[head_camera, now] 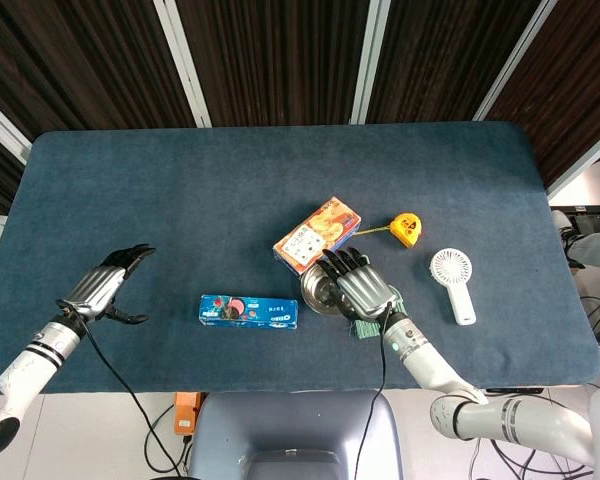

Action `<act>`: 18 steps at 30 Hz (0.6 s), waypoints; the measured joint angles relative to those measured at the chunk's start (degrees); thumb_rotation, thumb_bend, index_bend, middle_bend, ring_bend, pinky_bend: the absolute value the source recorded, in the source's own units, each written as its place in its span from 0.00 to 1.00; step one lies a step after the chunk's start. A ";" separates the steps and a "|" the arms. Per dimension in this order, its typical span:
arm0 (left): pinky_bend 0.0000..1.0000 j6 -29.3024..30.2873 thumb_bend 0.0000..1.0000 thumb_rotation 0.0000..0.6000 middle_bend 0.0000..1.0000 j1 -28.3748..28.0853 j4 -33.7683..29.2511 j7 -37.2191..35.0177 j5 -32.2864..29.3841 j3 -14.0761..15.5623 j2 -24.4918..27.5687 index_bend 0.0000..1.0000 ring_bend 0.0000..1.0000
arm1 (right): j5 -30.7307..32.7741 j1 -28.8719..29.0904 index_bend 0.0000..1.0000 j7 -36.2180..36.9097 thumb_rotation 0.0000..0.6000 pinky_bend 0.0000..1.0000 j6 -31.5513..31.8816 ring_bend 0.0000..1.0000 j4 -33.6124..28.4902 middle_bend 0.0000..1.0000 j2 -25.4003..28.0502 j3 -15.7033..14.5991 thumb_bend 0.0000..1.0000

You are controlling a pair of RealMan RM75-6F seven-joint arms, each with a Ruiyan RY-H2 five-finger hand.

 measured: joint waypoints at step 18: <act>0.04 29.08 0.08 1.00 0.00 17.29 -7.51 11.78 8.64 7.34 7.58 0.00 0.00 | -12.15 -10.69 0.03 10.38 1.00 0.00 15.09 0.00 -7.90 0.00 19.20 -5.97 0.36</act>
